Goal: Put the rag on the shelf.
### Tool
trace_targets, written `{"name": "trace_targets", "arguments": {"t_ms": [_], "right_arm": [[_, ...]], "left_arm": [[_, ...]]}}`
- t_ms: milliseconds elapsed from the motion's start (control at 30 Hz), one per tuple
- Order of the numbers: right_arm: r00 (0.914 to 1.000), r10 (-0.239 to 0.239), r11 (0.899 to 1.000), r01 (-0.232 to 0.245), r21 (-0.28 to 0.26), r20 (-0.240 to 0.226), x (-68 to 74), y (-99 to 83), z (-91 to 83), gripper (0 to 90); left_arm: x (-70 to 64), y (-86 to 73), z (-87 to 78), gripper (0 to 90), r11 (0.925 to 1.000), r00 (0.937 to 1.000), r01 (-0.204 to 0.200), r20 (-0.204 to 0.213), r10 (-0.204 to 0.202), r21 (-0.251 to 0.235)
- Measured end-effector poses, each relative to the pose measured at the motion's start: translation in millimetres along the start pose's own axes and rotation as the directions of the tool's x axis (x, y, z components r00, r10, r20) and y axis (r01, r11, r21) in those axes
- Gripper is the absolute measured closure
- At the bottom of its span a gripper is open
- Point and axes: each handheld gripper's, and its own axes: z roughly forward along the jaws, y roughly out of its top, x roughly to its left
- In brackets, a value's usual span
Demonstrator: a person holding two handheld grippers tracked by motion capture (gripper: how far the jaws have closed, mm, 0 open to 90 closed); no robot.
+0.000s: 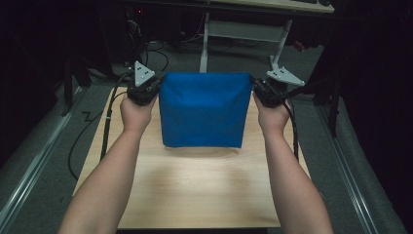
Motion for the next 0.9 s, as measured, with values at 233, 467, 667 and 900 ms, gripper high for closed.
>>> {"name": "trace_targets", "arguments": {"t_ms": [233,467,667,900], "right_arm": [[0.9999,0.016,0.998,-0.015,0.060,-0.003,-4.4,-14.9,24.8,89.1],[0.9998,0.012,0.987,-0.010,0.158,-0.015,-2.7,-50.2,42.4,89.0],[0.9987,0.047,0.974,-0.040,0.224,-0.023,-2.7,-82.1,48.0,89.0],[0.9962,0.067,0.962,-0.050,0.269,-0.055,5.9,-111.7,52.5,89.0]], "left_arm": [[3.4,-17.7,19.1,88.3,0.9959,0.9995,0.022,0.020,-0.024,0.087],[-3.0,-56.4,33.8,88.2,0.9756,0.9962,0.032,0.072,-0.049,0.217],[-11.3,-79.3,37.4,88.2,0.9660,0.9927,0.039,0.101,-0.066,0.256],[-20.6,-98.0,37.6,88.1,0.9616,0.9868,0.054,0.133,-0.092,0.269]]}}
